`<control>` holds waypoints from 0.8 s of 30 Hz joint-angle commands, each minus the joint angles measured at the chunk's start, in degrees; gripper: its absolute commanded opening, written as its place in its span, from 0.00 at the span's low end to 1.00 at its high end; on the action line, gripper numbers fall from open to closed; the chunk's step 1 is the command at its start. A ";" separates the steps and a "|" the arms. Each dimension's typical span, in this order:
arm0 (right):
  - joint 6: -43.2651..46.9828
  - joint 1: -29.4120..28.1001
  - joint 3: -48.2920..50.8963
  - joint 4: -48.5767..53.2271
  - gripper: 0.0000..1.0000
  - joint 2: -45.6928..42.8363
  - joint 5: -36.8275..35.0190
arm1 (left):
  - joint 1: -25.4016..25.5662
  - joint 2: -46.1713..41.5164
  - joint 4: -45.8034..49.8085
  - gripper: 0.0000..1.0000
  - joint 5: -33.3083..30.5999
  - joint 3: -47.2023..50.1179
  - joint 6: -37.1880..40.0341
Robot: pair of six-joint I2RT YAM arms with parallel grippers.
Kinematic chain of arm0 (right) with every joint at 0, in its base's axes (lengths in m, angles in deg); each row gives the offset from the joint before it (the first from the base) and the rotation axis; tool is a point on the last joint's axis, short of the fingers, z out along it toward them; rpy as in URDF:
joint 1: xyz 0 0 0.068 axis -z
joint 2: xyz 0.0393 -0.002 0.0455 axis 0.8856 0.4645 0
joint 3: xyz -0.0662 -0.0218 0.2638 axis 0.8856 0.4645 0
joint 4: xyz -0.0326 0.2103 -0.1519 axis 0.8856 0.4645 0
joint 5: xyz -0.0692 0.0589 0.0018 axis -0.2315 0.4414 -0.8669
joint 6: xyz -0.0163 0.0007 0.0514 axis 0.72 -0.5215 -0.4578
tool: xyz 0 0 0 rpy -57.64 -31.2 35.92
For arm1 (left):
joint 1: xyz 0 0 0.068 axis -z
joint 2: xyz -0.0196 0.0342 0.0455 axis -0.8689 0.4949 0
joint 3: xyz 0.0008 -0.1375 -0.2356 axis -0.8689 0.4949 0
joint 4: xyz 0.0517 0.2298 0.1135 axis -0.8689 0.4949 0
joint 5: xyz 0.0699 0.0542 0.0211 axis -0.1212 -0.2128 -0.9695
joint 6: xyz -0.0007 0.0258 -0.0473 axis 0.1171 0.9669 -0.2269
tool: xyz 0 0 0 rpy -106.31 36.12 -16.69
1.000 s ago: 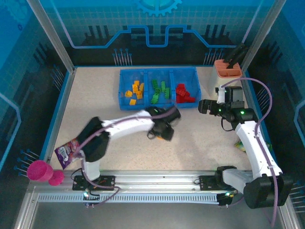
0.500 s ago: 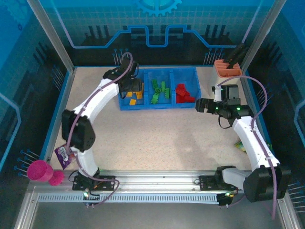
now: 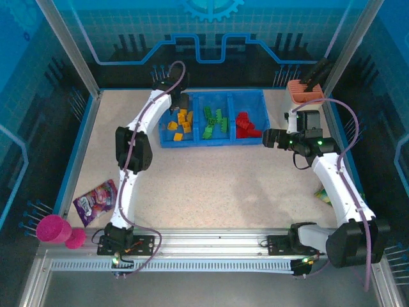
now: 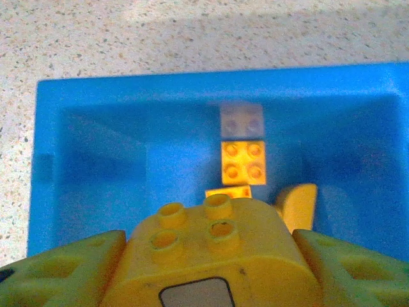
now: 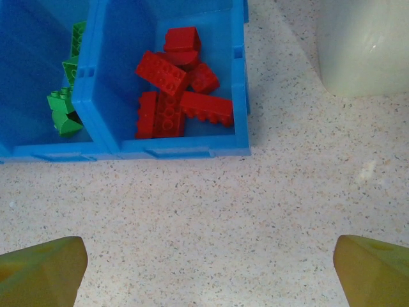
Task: Sort the legos into containers by color
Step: Place the lego in the container.
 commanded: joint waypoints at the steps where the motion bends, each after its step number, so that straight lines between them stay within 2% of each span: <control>1: 1.43 -0.94 -2.69 1.45 1.00 0.54 -1.20 | -1.22 2.27 2.70 0.59 1.81 -2.75 -1.15; 15: 1.97 -1.15 -4.37 1.89 1.00 2.92 -1.38 | -1.44 6.62 0.77 0.61 3.59 -2.65 -2.47; 20: 2.24 -1.11 -4.73 2.15 1.00 3.62 -1.42 | -1.45 7.93 0.40 0.65 4.00 -3.19 -2.89; 24: 2.29 -1.11 -4.91 2.24 1.00 3.98 -1.36 | -1.46 8.04 0.17 0.73 4.09 -3.22 -3.18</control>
